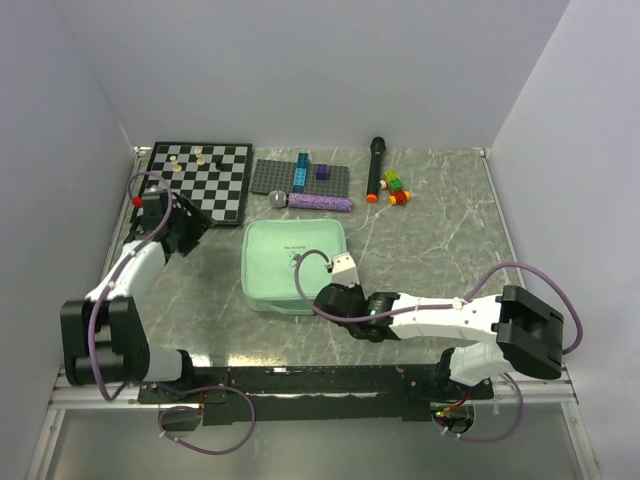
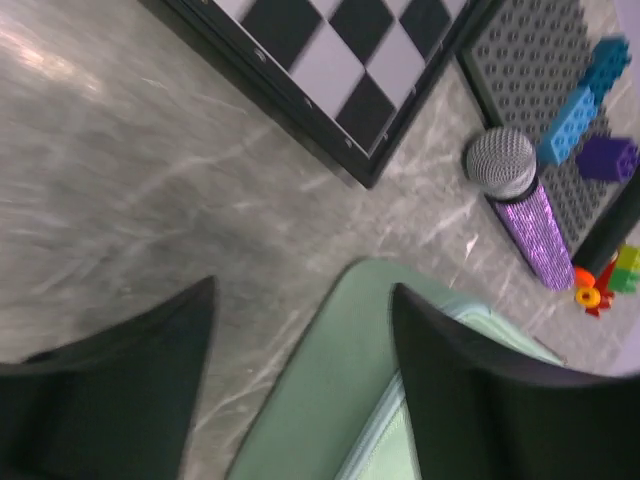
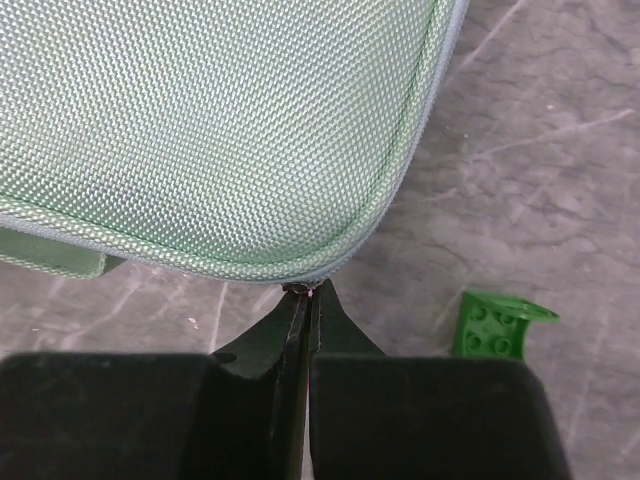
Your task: Organize the medicine kit
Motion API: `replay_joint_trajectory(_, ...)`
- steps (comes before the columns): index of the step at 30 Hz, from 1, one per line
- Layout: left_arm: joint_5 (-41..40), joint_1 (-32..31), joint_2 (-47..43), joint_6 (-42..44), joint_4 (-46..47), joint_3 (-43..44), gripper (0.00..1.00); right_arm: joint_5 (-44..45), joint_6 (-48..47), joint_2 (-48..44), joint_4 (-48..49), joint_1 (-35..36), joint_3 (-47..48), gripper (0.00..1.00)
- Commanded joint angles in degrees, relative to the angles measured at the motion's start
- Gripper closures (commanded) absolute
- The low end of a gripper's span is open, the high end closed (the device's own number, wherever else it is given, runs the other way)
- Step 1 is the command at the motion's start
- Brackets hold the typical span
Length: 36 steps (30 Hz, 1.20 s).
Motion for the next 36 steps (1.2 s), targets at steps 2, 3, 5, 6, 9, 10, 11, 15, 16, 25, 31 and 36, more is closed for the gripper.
replay_joint_trajectory(2,-3.34,-1.78,-16.87,-2.25,-3.46,-4.64,0.01,8.26,2.1,2.24,-6.99,3.09,3.14,1.0)
replay_joint_trajectory(3,-3.33,-5.1,-20.3,-2.96,-4.68,-5.96,0.03,8.25,1.92,2.24,-6.72,3.18,3.13,1.0)
replay_joint_trajectory(5,-6.82,-14.4,-28.21,-4.27,-7.84,-8.25,0.03,7.73,1.31,1.98,-5.67,3.27,2.7,1.0)
replay_joint_trajectory(6,-8.85,-20.11,-30.6,-5.33,-9.95,-9.04,0.03,7.9,1.13,1.81,-5.49,3.27,2.61,1.0)
replay_joint_trajectory(9,-12.47,-31.3,-35.53,-10.51,-15.14,-12.2,0.04,7.9,0.78,1.28,-5.05,3.27,2.08,1.0)
replay_joint_trajectory(10,-12.47,-33.85,-36.76,-11.48,-16.81,-13.17,0.04,7.9,0.69,1.19,-4.87,3.27,1.99,1.0)
replay_joint_trajectory(11,-12.3,-35.88,-37.64,-12.27,-17.87,-13.96,0.04,7.9,0.51,0.93,-4.61,3.27,1.82,1.0)
replay_joint_trajectory(15,-10.98,-44.23,-40.11,-15.43,-20.16,-16.78,0.04,8.25,-0.01,0.84,-3.91,3.18,1.82,1.0)
replay_joint_trajectory(16,-10.55,-46.25,-40.11,-16.05,-19.56,-17.48,0.07,8.52,-0.19,0.92,-3.82,3.18,1.9,1.0)
replay_joint_trajectory(25,-15.81,-58.48,-21.85,-15.09,-13.93,-12.83,0.04,7.99,-1.07,1.01,-3.29,3.18,3.4,1.0)
replay_joint_trajectory(31,-21.69,-58.4,-15.6,-17.19,-10.32,-13.01,0.0,7.29,-0.98,0.23,-3.55,3.36,3.4,1.0)
replay_joint_trajectory(36,-27.23,-56.74,-17.17,-22.2,-7.34,-16.42,0.04,5.62,-0.54,-0.48,-2.59,3.62,2.87,1.0)
